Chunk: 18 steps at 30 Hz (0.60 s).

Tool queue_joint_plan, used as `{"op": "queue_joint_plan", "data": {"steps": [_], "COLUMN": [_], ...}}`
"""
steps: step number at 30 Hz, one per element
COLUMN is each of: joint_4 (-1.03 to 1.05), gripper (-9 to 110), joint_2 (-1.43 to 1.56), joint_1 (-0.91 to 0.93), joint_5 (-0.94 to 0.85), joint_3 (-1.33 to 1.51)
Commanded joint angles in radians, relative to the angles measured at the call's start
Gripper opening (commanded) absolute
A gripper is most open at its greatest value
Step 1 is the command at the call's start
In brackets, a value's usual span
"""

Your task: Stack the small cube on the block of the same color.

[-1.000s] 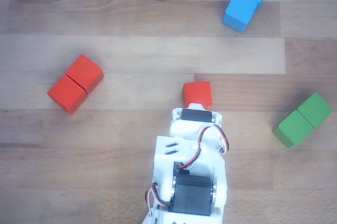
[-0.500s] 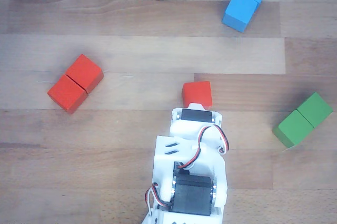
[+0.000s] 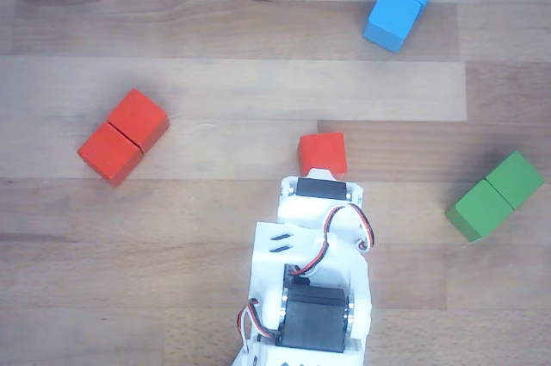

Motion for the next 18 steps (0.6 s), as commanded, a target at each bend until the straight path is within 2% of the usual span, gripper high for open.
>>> {"op": "queue_joint_plan", "data": {"steps": [1, 12, 18], "joint_4": [0.008, -0.011, -0.020], "gripper": [0, 0, 0], "joint_2": [0.032, 0.031, -0.052], "joint_1": [0.011, 0.012, 0.012], "joint_5": [-0.005, -0.012, -0.005], "joint_3": [-0.046, -0.058, -0.267]}}
